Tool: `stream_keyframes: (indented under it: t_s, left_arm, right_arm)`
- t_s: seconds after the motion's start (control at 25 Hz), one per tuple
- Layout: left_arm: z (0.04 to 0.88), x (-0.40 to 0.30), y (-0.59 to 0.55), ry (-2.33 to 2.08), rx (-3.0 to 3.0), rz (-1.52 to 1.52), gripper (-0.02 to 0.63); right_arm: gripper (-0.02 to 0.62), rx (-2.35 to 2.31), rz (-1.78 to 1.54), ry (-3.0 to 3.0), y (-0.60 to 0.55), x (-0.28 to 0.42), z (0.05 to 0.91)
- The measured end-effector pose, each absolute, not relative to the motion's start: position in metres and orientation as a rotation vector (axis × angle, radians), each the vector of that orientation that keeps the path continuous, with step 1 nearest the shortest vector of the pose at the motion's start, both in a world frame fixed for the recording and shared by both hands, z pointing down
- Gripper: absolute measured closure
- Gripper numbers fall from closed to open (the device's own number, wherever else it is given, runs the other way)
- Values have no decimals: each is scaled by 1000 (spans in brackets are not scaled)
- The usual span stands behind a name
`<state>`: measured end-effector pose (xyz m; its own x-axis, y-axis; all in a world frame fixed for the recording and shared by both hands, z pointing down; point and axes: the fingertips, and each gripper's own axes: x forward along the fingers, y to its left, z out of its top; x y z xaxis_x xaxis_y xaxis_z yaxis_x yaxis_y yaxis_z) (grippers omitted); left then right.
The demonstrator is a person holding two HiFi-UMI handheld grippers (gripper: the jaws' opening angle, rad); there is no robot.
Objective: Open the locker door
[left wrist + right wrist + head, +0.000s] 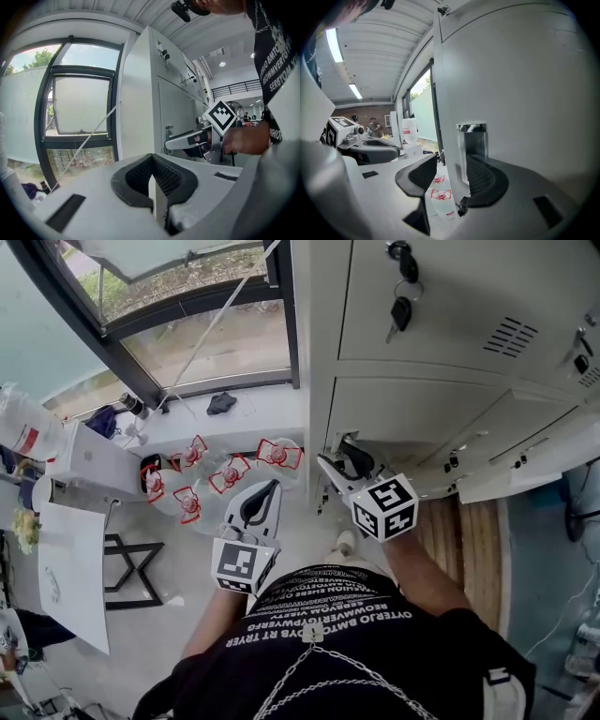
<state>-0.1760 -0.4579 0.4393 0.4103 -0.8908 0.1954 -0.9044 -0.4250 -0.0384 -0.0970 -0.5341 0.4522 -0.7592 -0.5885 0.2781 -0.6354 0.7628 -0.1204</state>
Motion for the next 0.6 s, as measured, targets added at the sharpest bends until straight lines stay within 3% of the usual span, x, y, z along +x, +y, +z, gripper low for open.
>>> stream_keyframes:
  t_s: [0.6]
  left_arm:
    - [440,-166,-408,-1539,2654,294,607]
  right_arm:
    - [444,1090,359,-2698,-487,-75,451]
